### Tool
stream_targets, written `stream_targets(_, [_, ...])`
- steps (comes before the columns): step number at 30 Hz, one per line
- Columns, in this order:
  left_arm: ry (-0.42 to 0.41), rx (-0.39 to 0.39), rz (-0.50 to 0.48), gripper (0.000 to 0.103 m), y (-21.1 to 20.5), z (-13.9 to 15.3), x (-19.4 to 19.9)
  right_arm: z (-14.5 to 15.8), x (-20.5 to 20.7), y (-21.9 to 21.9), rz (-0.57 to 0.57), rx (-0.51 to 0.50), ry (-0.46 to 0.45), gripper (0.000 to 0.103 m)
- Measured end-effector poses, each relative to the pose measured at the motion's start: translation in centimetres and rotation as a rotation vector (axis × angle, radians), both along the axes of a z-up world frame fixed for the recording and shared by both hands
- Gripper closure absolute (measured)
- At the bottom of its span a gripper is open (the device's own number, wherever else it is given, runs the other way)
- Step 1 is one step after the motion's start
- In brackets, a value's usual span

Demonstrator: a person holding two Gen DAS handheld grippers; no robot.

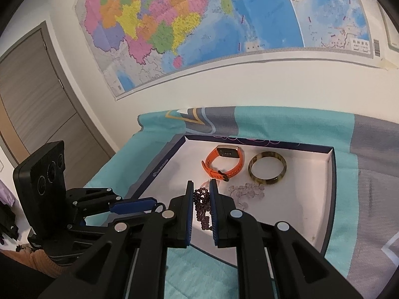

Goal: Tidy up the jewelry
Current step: 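Carry the necklace with the right tool into the box while the left tool carries the black ring there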

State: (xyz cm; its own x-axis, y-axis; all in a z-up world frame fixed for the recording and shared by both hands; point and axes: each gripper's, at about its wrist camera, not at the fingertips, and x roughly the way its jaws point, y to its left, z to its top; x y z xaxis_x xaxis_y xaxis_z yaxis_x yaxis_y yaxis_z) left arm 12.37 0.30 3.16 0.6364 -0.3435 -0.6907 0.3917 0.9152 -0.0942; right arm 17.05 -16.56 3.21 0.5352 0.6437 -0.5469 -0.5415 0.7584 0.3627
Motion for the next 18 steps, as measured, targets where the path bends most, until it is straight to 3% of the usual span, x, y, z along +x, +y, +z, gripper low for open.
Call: stream_targets(18, [0.047,0.01,0.024,0.08,-0.6,-1.5,2.3,-1.0,1.7,0.9,0.01,0.018,0.028,0.092])
